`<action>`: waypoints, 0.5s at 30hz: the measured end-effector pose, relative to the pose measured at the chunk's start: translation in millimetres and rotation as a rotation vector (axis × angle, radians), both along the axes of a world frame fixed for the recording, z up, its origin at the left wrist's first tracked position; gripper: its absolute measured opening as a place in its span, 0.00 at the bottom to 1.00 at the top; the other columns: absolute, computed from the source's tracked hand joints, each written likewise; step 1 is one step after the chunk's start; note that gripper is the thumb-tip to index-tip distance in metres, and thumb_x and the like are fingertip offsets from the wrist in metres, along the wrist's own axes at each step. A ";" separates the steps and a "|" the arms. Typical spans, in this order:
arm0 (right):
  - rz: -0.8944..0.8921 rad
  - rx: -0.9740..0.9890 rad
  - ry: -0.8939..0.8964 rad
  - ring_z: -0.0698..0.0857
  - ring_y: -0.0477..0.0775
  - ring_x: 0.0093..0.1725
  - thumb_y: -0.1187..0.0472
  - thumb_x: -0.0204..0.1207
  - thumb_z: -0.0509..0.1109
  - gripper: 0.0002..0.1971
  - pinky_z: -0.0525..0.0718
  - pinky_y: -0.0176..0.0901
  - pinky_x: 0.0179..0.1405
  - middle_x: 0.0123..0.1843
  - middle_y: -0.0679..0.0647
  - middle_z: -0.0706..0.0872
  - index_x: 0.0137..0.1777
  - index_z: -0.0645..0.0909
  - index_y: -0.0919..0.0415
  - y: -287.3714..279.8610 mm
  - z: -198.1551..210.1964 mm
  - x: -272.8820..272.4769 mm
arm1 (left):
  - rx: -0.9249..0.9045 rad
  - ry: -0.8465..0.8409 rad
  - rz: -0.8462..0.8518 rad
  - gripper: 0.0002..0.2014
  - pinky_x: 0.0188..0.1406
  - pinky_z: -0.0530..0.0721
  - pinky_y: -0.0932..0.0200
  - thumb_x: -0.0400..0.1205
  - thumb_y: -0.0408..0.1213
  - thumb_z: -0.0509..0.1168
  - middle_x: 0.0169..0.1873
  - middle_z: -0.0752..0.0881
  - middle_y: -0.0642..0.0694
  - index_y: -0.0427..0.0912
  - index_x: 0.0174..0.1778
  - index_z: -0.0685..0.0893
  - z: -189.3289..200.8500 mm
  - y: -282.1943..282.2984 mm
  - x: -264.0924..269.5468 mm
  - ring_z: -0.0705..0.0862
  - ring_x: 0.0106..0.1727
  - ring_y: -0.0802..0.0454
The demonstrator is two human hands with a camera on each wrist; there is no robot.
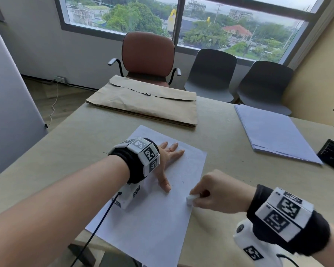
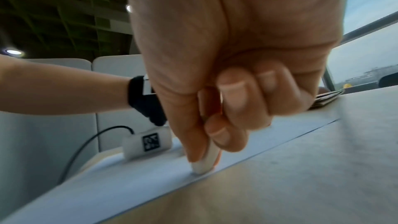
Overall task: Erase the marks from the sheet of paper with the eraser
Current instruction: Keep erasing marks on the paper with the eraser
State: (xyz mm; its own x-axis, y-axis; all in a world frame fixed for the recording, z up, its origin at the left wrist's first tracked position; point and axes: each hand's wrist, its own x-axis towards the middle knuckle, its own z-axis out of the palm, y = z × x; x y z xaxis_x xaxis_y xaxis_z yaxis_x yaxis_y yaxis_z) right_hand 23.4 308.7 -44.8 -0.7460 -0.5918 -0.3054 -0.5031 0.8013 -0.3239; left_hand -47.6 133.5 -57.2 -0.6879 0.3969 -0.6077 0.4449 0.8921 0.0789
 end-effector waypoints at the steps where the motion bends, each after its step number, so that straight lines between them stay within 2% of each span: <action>1: -0.020 0.009 0.028 0.68 0.47 0.22 0.55 0.75 0.66 0.26 0.66 0.32 0.23 0.16 0.46 0.71 0.13 0.69 0.47 0.5 -0.2 -3.4 | -0.001 -0.001 0.000 0.62 0.79 0.41 0.31 0.68 0.57 0.75 0.80 0.29 0.54 0.56 0.80 0.30 -0.3 0.0 -0.3 0.31 0.82 0.47; 3: -0.075 -0.013 0.102 0.66 0.50 0.23 0.56 0.74 0.66 0.25 0.65 0.35 0.26 0.17 0.52 0.68 0.16 0.66 0.54 -0.8 -2.8 -6.6 | -0.006 -0.003 -0.002 0.62 0.79 0.41 0.32 0.68 0.57 0.75 0.80 0.29 0.54 0.56 0.80 0.30 -0.3 0.2 -0.1 0.31 0.82 0.47; 5: -0.066 -0.026 0.130 0.63 0.52 0.26 0.58 0.74 0.65 0.22 0.66 0.43 0.30 0.21 0.54 0.64 0.21 0.62 0.58 -2.6 -6.2 0.2 | -0.011 0.005 -0.006 0.62 0.79 0.42 0.32 0.68 0.57 0.75 0.81 0.30 0.53 0.55 0.80 0.30 0.7 0.6 1.1 0.31 0.82 0.47; 8: 0.018 -0.059 0.046 0.60 0.52 0.28 0.57 0.75 0.64 0.22 0.63 0.40 0.29 0.24 0.56 0.61 0.23 0.60 0.58 -1.5 -7.2 13.6 | -0.004 0.009 -0.009 0.62 0.79 0.43 0.32 0.68 0.57 0.75 0.81 0.30 0.53 0.55 0.80 0.30 1.4 0.4 1.6 0.31 0.82 0.47; 10: -0.006 -0.063 0.059 0.61 0.52 0.28 0.56 0.76 0.64 0.21 0.62 0.41 0.29 0.24 0.56 0.63 0.23 0.64 0.60 0.1 -5.2 10.6 | -0.006 0.007 -0.007 0.62 0.79 0.42 0.31 0.68 0.57 0.75 0.81 0.30 0.53 0.55 0.80 0.30 0.3 0.1 0.7 0.31 0.82 0.47; 13: -0.082 -0.046 0.160 0.68 0.54 0.29 0.57 0.76 0.64 0.16 0.67 0.44 0.30 0.25 0.58 0.71 0.31 0.77 0.67 1.2 -6.0 0.5 | -0.012 0.003 -0.006 0.63 0.79 0.42 0.31 0.67 0.57 0.75 0.80 0.30 0.54 0.55 0.80 0.29 -0.6 0.2 0.1 0.31 0.82 0.47; 15: -0.006 -0.048 0.088 0.67 0.52 0.27 0.57 0.76 0.64 0.17 0.66 0.38 0.28 0.22 0.54 0.70 0.25 0.74 0.61 2.1 -5.2 1.5 | -0.009 0.006 -0.003 0.63 0.79 0.41 0.31 0.68 0.57 0.75 0.81 0.30 0.54 0.55 0.80 0.29 0.0 0.0 0.4 0.31 0.82 0.47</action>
State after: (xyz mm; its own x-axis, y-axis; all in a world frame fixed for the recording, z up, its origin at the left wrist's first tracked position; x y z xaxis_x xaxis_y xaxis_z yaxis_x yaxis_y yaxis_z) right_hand 24.9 310.8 -50.0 -0.7722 -0.5998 -0.2098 -0.5265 0.7888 -0.3172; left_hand -47.2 133.4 -57.2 -0.6902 0.3936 -0.6072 0.4479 0.8914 0.0688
